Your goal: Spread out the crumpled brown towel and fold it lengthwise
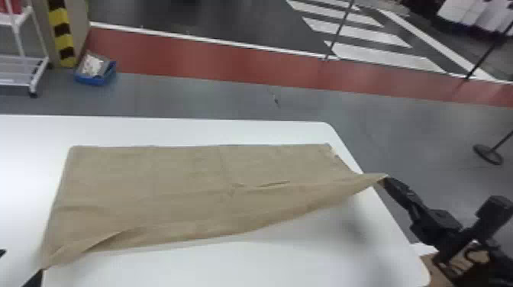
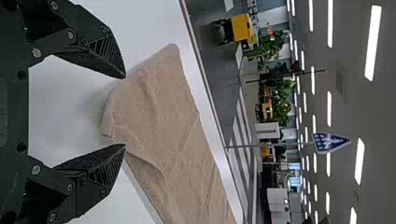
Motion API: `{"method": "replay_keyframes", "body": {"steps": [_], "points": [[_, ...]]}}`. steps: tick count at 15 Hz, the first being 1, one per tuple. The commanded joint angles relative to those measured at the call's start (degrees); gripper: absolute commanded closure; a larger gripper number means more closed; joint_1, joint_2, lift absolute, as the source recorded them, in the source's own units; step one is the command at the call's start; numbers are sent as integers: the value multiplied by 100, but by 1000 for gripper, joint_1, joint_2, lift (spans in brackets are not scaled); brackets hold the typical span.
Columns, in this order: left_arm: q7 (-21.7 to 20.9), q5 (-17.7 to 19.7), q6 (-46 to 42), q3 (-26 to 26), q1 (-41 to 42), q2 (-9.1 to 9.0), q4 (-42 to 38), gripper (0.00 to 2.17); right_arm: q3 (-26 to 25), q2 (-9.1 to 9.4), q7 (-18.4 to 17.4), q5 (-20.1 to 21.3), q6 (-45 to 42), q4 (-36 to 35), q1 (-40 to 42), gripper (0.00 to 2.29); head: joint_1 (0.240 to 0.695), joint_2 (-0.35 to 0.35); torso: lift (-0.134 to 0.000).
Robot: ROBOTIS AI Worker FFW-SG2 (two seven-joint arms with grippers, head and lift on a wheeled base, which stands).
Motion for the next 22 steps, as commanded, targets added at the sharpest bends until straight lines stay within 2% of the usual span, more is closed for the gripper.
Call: {"method": "replay_keyframes", "body": {"steps": [1, 6, 10, 11, 14, 15, 22], "points": [[67, -167, -218, -103, -44, 87, 117, 444, -89, -6, 1, -61, 25, -3, 18, 1420, 695, -350, -124], [32, -421, -113, -455, -273, 193, 399, 444, -72, -6, 1, -105, 78, -3, 18, 1420, 695, -350, -124], [85, -527, -77, -613, -457, 201, 539, 458, -72, -6, 1, -105, 78, -3, 1, 1420, 695, -350, -124], [146, -536, -77, -631, -493, 201, 557, 545, -72, -6, 1, -105, 95, -3, 1, 1420, 695, -350, -124], [225, -536, -77, -631, -554, 219, 583, 556, -81, -6, 1, -114, 95, -3, 1, 1420, 695, -350, -124], [234, -536, -77, -631, -554, 228, 583, 684, -89, -6, 1, -105, 95, -3, 1, 1420, 695, -350, -124], [243, -553, -130, -604, -563, 263, 671, 701, -89, -15, 1, -132, 183, 6, -43, 1420, 695, -350, -124]]}}
